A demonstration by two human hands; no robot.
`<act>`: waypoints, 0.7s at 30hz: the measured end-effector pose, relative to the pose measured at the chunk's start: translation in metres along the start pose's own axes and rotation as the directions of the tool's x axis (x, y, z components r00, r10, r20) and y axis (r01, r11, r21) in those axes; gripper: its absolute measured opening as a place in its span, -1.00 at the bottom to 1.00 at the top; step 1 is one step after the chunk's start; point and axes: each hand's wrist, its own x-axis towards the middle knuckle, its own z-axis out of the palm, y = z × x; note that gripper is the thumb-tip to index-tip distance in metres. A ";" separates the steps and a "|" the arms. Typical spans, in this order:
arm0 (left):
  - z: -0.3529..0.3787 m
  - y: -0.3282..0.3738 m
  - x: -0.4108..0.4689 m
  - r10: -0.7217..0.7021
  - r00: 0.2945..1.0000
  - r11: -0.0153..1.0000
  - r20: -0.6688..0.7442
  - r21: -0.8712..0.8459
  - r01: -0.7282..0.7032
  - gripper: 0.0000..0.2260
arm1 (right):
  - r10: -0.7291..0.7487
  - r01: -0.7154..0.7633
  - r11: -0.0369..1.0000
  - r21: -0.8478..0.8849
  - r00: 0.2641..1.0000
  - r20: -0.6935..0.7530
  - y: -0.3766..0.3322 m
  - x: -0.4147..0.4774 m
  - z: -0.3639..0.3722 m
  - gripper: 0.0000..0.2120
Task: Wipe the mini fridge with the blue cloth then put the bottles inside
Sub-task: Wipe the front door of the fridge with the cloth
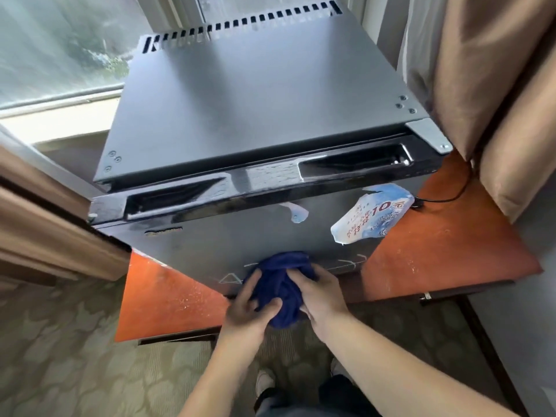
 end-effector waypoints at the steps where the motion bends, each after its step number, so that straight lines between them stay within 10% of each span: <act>1: -0.015 0.000 -0.005 0.031 0.998 0.999 -0.057 -0.017 -0.032 -0.42 | -0.014 0.015 1.000 -0.020 0.999 0.032 0.002 -0.005 0.016 -0.93; 6: -0.070 -0.005 -0.015 0.134 0.959 0.990 -0.250 -0.020 -0.143 -0.48 | -0.021 0.031 0.997 -0.077 0.992 0.126 0.016 -0.017 0.074 -0.90; 14: -0.082 -0.020 0.010 -0.005 0.997 0.999 -0.083 0.049 0.009 -0.56 | 0.094 -0.109 0.971 -0.214 0.992 -0.079 0.044 0.002 0.088 -0.93; 21: -0.117 0.004 -0.014 0.179 0.955 0.980 -0.236 -0.045 -0.194 -0.51 | 0.002 0.000 0.995 -0.105 1.000 0.026 0.034 -0.028 0.126 -0.92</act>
